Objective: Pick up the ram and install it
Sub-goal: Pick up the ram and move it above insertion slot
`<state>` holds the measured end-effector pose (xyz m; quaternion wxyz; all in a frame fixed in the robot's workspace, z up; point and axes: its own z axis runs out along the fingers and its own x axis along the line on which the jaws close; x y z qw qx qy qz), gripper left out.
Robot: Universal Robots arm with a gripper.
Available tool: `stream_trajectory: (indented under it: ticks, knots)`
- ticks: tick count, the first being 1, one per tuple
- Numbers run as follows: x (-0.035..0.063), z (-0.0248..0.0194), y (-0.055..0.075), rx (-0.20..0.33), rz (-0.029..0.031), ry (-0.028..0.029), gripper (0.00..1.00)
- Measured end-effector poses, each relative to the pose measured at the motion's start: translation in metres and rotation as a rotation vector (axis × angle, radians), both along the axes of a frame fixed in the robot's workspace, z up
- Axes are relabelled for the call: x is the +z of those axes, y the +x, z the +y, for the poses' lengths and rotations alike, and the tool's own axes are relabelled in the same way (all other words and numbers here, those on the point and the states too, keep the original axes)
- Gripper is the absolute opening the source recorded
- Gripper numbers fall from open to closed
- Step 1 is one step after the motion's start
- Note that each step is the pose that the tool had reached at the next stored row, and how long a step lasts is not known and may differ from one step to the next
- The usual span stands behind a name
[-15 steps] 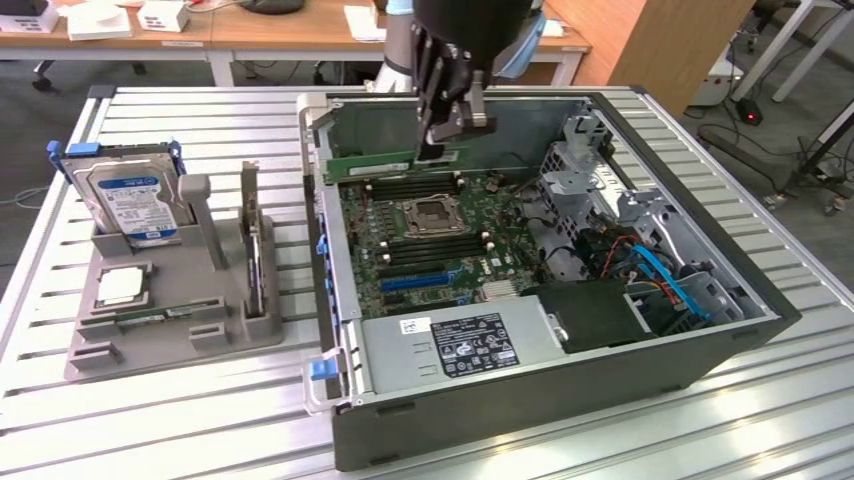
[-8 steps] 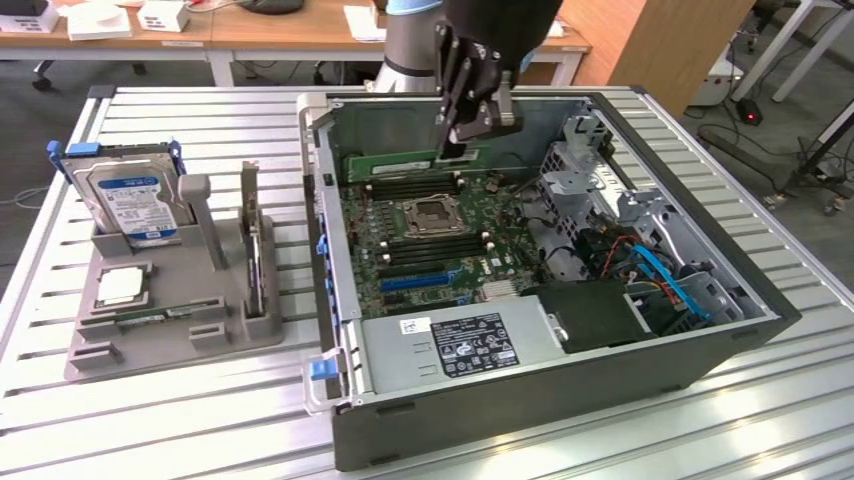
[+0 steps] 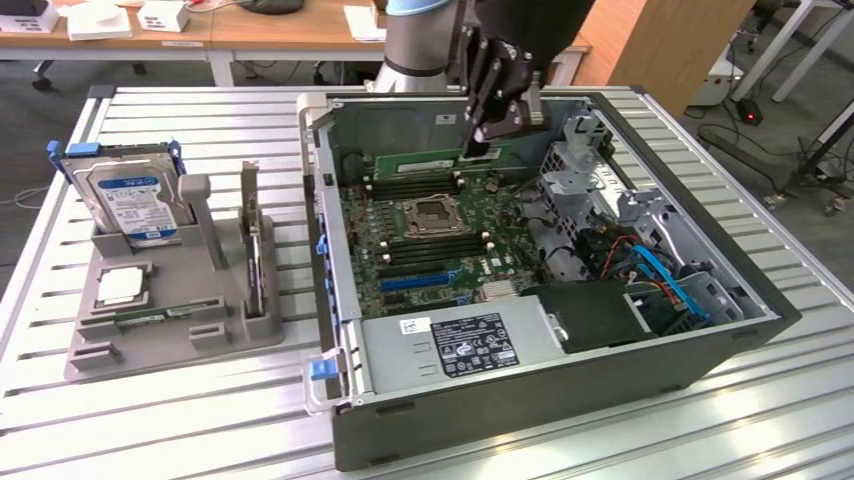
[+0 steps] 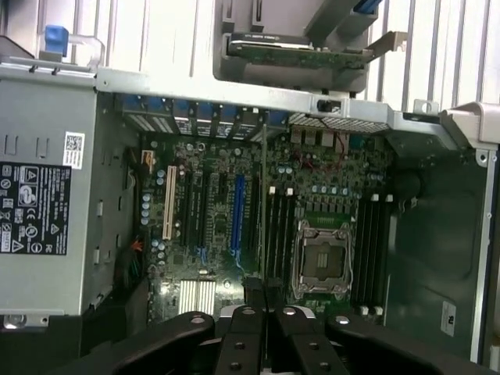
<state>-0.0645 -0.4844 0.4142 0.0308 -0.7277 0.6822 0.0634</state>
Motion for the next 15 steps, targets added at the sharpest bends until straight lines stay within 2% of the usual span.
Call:
stream_trajectory:
  ticks: [5, 12, 13, 15]
  knots:
    - [0.0000, 0.0000, 0.011, 0.000, 0.0001, 0.0001, 0.11]
    - [0.0000, 0.0000, 0.012, 0.000, 0.0001, 0.0001, 0.11]
    - [-0.0001, 0.0000, 0.013, 0.000, 0.0016, 0.0003, 0.11]
    - [-0.0001, 0.0000, 0.015, -0.002, 0.0082, 0.0002, 0.11]
